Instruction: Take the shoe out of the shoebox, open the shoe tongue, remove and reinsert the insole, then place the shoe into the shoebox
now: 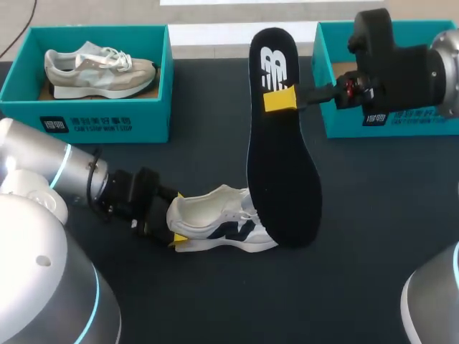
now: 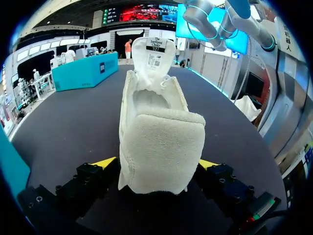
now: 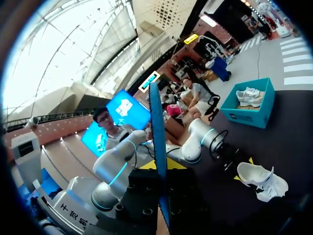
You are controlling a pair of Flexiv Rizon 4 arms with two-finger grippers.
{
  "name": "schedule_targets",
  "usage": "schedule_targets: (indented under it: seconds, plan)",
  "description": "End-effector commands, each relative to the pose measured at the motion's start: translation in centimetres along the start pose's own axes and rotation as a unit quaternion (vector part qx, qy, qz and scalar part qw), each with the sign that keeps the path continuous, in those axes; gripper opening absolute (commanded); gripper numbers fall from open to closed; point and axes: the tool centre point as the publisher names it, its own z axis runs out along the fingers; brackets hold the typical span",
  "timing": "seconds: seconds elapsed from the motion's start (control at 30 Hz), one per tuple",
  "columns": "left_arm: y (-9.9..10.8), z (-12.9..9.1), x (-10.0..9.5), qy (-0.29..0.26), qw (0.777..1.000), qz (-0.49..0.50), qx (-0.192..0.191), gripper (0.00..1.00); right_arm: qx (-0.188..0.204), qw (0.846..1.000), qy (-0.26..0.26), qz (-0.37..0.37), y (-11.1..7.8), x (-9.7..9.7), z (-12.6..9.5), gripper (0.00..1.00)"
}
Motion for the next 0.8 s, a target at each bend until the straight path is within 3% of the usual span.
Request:
schedule_targets:
  seconds: [0.03,0.23,0.7,0.8]
  plan:
    - [0.0,0.0,0.1,-0.001,1.0,0.0,-0.001,1.0,0.003,1.0,-0.001,0.001,0.3,-0.1,0.5,0.0]
    - [-0.7,-1.2,0.5,-0.005,1.0,0.009,-0.017,1.0,0.003,1.0,-0.001,0.001,0.3,-0.1,0.5,0.0]
    - [-1.9,-2.2,0.9,-0.029,0.992,-0.01,-0.123,1.0,0.003,1.0,-0.001,0.001,0.3,-0.1,0.5,0.0]
    - [-2.0,-2.4,0.6,-0.034,0.991,-0.008,-0.131,1.0,0.003,1.0,-0.001,0.001,0.3,-0.1,0.5,0.0]
